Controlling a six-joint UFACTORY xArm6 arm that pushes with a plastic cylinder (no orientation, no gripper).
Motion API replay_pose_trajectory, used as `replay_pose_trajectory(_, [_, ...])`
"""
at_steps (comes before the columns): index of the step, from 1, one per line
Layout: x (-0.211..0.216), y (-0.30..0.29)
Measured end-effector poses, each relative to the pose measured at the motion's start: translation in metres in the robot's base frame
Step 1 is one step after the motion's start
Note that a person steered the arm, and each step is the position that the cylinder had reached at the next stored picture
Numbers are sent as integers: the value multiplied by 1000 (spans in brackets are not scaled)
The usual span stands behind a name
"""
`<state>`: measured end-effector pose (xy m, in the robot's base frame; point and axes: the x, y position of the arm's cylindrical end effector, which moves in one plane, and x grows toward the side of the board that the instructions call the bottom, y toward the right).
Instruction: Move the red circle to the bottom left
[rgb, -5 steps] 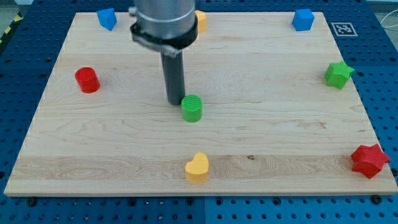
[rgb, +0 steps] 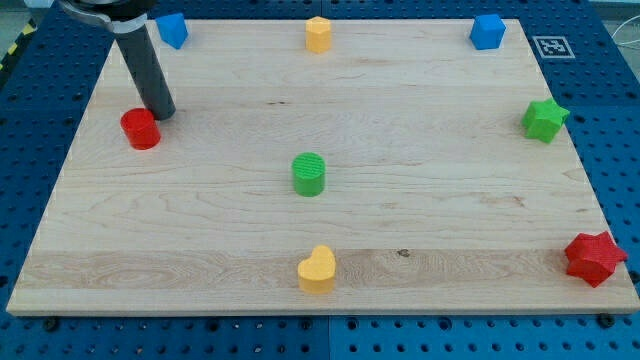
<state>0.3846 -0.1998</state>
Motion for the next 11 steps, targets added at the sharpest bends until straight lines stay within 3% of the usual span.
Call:
replay_pose_trajectory(5, [24,-42])
replay_pose_trajectory(8, [87,-42])
replay_pose_trajectory(11, [117,-75])
